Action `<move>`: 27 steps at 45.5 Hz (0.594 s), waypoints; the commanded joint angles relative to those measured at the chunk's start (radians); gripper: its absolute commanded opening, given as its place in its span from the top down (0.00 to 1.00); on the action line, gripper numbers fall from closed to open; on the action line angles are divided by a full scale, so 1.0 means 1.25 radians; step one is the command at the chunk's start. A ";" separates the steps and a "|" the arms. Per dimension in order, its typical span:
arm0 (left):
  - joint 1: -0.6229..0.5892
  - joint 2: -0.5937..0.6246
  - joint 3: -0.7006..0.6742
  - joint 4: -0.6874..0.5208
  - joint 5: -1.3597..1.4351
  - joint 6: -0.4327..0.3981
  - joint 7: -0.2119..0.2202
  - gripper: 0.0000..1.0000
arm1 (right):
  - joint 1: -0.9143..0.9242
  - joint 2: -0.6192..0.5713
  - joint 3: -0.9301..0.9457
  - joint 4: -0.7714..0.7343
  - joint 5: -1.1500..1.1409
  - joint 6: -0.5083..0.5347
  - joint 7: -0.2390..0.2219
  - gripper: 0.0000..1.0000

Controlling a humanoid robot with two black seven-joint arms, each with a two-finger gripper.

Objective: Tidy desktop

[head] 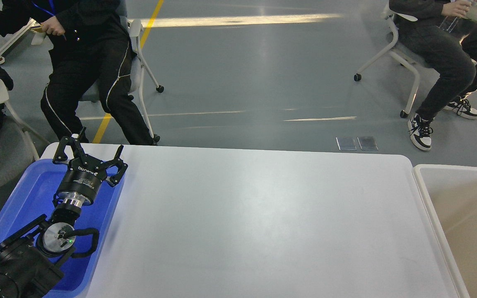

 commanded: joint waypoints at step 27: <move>0.000 0.000 0.000 0.000 0.000 0.000 0.000 0.00 | -0.013 -0.145 0.334 0.443 0.027 0.097 0.101 0.00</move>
